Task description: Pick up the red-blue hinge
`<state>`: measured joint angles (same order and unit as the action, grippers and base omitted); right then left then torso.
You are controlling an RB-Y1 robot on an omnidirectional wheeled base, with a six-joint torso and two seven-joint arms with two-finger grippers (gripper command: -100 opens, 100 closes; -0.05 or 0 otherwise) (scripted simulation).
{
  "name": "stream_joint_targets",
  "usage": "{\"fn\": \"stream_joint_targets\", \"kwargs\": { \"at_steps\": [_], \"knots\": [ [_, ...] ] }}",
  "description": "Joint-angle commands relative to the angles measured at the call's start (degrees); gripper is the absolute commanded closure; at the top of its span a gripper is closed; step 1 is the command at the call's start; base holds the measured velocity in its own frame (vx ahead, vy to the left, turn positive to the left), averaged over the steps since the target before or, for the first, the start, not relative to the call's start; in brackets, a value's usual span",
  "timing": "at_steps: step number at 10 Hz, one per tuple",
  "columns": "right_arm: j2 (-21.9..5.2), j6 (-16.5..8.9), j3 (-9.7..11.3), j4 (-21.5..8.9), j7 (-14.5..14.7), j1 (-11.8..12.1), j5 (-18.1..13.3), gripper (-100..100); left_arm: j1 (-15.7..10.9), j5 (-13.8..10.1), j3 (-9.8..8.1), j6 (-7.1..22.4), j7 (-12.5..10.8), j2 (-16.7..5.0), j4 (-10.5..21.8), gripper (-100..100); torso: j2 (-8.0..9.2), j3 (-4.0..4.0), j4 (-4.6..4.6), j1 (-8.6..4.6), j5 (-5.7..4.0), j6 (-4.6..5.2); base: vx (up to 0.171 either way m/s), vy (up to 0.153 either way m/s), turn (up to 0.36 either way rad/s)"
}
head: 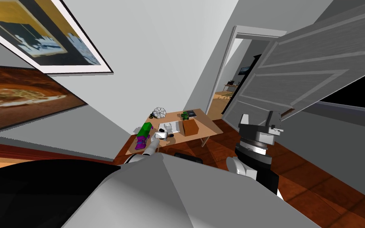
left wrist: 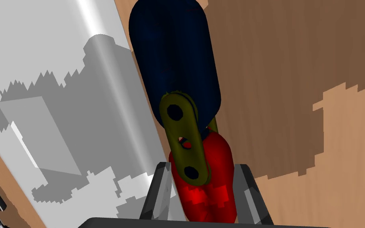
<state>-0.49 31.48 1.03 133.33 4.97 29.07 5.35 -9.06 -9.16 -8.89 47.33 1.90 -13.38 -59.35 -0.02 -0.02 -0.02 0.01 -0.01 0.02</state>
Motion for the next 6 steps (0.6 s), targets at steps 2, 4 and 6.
{"fn": "stream_joint_targets", "kwargs": {
  "at_steps": [2,4,6],
  "knots": [
    [0.0,0.0,0.0,0.0,0.0,0.0,0.0,0,0.0,0.0,0.0,0.0,0.0,0.0,0.0,0,0.01,0.0,0.0,0.0,0.0,0.0,0.0,0.0,0.0],
    [0.0,0.0,0.0,0.0,0.0,0.0,0.0,0,0.2,-0.3,-0.19,2.3,0.2,-0.4,-2.3,100,0.09,0.06,0.03,-0.07,-0.03,0.0,-0.033,-0.018,0.004],
    [0.0,0.0,0.0,0.0,0.0,0.0,0.0,0,0.1,-0.6,-0.41,4.3,0.3,-0.8,-4.2,100,0.18,0.11,0.04,-0.11,-0.04,0.0,-0.044,-0.024,0.005]
  ]
}}
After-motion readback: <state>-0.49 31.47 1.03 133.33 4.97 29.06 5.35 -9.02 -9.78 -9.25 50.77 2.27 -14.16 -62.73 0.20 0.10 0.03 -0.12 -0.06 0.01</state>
